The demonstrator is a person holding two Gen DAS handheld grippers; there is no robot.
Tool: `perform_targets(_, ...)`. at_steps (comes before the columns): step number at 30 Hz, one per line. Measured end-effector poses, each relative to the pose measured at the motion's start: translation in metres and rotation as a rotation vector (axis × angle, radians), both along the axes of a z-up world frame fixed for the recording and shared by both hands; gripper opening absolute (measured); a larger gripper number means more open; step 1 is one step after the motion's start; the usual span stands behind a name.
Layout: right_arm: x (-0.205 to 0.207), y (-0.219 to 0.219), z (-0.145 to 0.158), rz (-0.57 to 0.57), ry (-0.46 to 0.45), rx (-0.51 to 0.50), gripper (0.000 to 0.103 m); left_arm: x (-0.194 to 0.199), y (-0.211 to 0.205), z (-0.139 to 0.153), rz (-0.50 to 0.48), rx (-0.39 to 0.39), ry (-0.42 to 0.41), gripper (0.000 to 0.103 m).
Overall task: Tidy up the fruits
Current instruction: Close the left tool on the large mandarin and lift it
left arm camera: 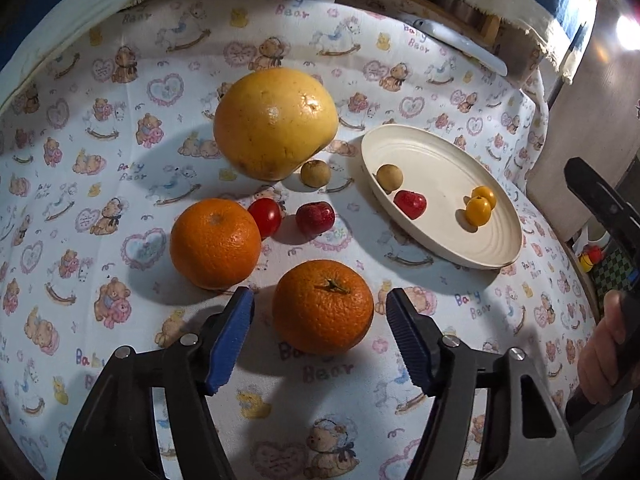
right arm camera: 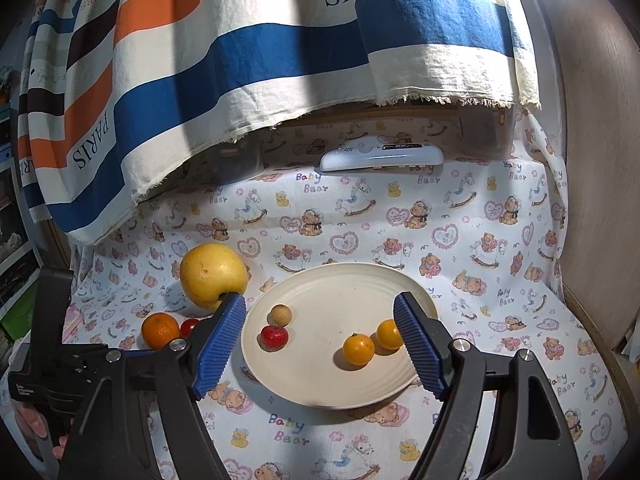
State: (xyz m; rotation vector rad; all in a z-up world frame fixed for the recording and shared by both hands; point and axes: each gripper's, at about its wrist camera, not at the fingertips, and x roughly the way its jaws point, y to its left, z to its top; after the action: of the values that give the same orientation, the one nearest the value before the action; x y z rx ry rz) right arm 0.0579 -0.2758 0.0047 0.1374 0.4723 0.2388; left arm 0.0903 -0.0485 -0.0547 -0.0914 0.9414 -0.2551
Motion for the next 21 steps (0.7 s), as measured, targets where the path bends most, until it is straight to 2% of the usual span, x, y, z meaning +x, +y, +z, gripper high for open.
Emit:
perform_targets(6, 0.001, 0.0, 0.0, -0.003, 0.001, -0.001, 0.078, 0.002, -0.008, -0.005, -0.02, 0.029, -0.003, 0.059)
perform_targets(11, 0.002, -0.001, -0.001, -0.003, 0.009, -0.005, 0.078, 0.0, -0.011, -0.006, -0.018, 0.088, -0.038, 0.05)
perform_targets(17, 0.004, -0.002, -0.002, -0.003, 0.016, -0.007, 0.078, -0.001, -0.011, -0.004, -0.018, 0.084, -0.049, 0.049)
perform_targets(21, 0.004, -0.001, -0.002, -0.004, 0.019, -0.006, 0.078, -0.011, -0.01, 0.01, -0.011, 0.092, -0.115, 0.049)
